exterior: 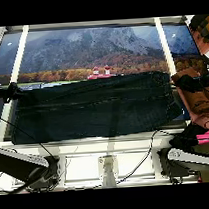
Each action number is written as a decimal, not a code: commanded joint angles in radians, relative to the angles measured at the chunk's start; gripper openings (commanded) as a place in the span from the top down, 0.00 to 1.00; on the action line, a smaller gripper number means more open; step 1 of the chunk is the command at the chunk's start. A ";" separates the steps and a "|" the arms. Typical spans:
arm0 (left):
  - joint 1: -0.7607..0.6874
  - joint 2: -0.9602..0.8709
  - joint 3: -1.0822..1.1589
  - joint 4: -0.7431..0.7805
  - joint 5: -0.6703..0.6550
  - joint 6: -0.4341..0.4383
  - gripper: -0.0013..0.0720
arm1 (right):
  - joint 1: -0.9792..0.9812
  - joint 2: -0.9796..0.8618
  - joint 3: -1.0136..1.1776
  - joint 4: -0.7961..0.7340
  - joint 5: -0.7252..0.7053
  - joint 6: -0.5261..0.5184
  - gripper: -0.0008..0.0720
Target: Fold the clothes and pants, and hang the long-sleeved shirts on hangers.
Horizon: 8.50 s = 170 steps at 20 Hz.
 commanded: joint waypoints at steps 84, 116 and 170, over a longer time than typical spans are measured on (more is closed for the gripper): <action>0.494 0.475 -0.605 0.452 -0.079 0.705 0.28 | -0.174 -0.066 -0.153 -0.002 0.058 -0.301 0.94; 0.491 0.326 -0.468 -0.253 -0.335 0.761 0.94 | -0.174 0.016 -0.121 0.309 0.200 -0.273 0.94; 0.166 0.280 -0.414 -0.204 0.546 0.259 0.01 | 0.354 -0.086 -0.058 0.328 -0.983 0.217 0.32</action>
